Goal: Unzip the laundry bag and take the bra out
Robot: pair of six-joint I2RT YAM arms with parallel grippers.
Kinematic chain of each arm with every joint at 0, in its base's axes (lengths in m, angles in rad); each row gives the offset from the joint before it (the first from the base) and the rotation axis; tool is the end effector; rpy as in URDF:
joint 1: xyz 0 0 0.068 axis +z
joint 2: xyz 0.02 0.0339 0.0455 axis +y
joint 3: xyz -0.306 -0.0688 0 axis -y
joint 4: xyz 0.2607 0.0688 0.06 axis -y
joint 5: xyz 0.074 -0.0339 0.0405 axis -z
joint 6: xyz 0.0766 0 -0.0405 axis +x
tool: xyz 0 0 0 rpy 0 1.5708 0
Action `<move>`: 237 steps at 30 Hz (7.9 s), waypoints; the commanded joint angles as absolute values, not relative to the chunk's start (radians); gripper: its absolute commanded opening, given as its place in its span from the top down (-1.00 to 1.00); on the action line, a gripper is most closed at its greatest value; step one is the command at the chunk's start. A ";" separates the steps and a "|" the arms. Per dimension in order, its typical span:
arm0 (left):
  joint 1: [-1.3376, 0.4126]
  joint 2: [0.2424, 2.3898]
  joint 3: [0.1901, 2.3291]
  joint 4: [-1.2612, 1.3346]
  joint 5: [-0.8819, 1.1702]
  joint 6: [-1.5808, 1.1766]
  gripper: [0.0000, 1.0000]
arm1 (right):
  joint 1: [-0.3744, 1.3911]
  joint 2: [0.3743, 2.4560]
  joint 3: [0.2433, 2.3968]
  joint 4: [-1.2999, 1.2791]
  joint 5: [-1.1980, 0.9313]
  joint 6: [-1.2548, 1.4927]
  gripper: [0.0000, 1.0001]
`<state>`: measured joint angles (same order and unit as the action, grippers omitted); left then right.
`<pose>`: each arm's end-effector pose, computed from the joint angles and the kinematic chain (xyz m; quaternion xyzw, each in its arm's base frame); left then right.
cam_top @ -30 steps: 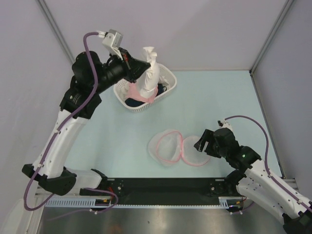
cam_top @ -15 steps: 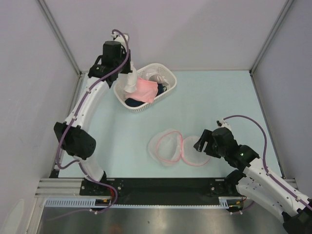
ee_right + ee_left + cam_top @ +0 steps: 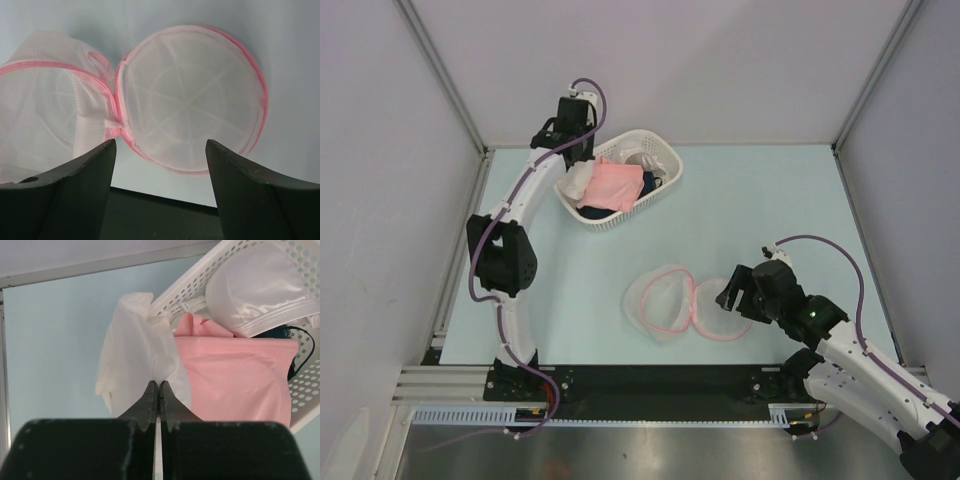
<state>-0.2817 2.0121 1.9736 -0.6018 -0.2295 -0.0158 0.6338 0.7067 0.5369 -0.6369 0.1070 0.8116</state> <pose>0.5165 -0.1313 0.3513 0.0668 0.8868 0.0351 0.4559 0.1324 0.0871 0.2189 0.1021 0.9211 0.2090 0.3120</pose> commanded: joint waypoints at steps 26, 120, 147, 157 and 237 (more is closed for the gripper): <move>-0.298 1.913 1.767 -0.549 0.003 -0.101 -0.66 | 0.652 0.692 0.551 -0.601 0.120 0.822 -0.55; -0.282 0.874 0.943 -0.357 0.110 -0.166 -0.99 | 1.017 1.121 1.190 -0.913 0.922 0.718 1.00; -0.275 0.871 0.937 -0.350 0.127 -0.169 -0.99 | 1.384 1.916 1.644 -1.519 1.307 1.097 1.00; -0.273 0.868 0.934 -0.350 0.126 -0.169 -0.99 | 1.350 1.827 1.576 -1.519 1.426 0.991 1.00; -0.252 0.604 0.775 -0.310 -0.031 -0.204 -0.99 | 0.629 0.601 0.920 -0.732 0.419 0.359 -0.99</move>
